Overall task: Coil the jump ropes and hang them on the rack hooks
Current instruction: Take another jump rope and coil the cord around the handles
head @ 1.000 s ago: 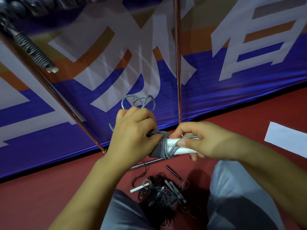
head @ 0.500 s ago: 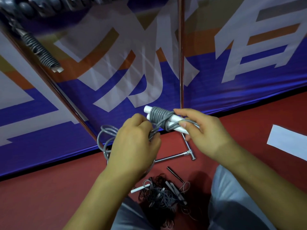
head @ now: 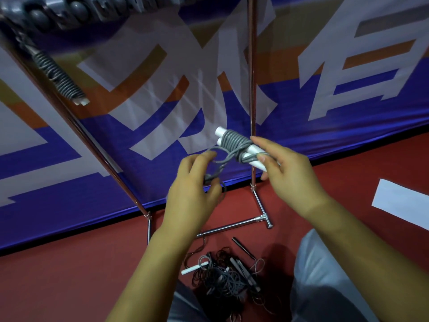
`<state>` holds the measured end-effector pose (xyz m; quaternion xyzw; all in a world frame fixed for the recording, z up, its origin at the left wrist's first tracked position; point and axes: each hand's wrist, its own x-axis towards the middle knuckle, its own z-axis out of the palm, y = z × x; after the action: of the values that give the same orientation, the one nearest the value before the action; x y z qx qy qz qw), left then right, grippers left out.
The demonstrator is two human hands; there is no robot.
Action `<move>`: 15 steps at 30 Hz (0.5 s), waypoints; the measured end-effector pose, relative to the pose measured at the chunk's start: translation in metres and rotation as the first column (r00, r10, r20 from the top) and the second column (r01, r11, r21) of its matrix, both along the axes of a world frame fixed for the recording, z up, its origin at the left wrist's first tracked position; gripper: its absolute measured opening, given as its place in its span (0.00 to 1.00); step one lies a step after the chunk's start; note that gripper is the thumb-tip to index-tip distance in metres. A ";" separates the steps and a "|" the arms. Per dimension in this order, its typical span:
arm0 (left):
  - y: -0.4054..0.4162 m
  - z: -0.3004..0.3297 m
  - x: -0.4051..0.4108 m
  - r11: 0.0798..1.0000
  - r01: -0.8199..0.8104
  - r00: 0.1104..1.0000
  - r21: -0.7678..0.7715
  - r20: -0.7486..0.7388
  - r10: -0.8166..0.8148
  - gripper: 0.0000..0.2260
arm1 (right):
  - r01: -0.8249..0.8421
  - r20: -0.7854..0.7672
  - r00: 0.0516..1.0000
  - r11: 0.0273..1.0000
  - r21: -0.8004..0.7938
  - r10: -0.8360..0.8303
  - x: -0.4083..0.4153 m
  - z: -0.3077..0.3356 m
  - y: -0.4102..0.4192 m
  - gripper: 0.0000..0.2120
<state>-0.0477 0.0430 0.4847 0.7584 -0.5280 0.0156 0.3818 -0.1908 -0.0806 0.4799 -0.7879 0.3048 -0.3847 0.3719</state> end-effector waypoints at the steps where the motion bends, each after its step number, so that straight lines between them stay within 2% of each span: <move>1: 0.000 0.000 -0.001 1.000 0.009 0.999 0.023 -0.032 -0.008 0.30 | 0.017 0.002 1.000 1.000 -0.021 -0.017 -0.001 0.000 -0.004 0.19; 3: -0.002 -0.003 0.003 0.999 -0.032 0.993 0.044 -0.115 0.037 0.39 | 0.041 0.002 0.999 0.995 -0.095 -0.041 -0.001 -0.002 -0.010 0.18; 4: -0.005 -0.005 0.008 0.996 -0.077 0.987 0.033 -0.137 0.081 0.37 | 0.055 0.006 0.999 0.989 -0.136 -0.054 -0.001 -0.003 -0.013 0.18; 5: -0.008 -0.007 0.014 0.992 -0.125 0.984 -0.007 -0.128 0.123 0.32 | 0.075 0.015 0.997 0.983 -0.167 -0.073 -0.002 -0.004 -0.017 0.18; 7: -0.011 -0.013 0.027 0.976 -0.195 0.978 -0.102 -0.096 0.185 0.15 | 0.125 0.043 0.992 0.972 -0.198 -0.119 -0.002 -0.002 -0.024 0.18; 9: -0.010 -0.020 0.039 0.963 -0.236 0.958 -0.130 -0.197 0.208 0.08 | 0.162 0.064 0.986 0.960 -0.229 -0.151 -0.003 0.001 -0.032 0.19; 12: -0.009 -0.030 0.055 0.922 -0.361 0.865 -0.136 -0.417 0.278 0.10 | 0.162 0.048 0.987 0.943 -0.290 -0.155 -0.001 -0.003 -0.036 0.19; 15: -0.008 -0.035 0.072 0.853 -0.508 0.732 -0.117 -0.581 0.356 0.08 | 0.171 0.045 0.985 0.935 -0.310 -0.166 -0.001 -0.009 -0.039 0.18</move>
<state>0.0241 0.0345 0.4498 0.7748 -0.1986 -0.0379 0.5990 -0.1914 -0.1199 0.4708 -0.8044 0.3030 -0.4656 0.2108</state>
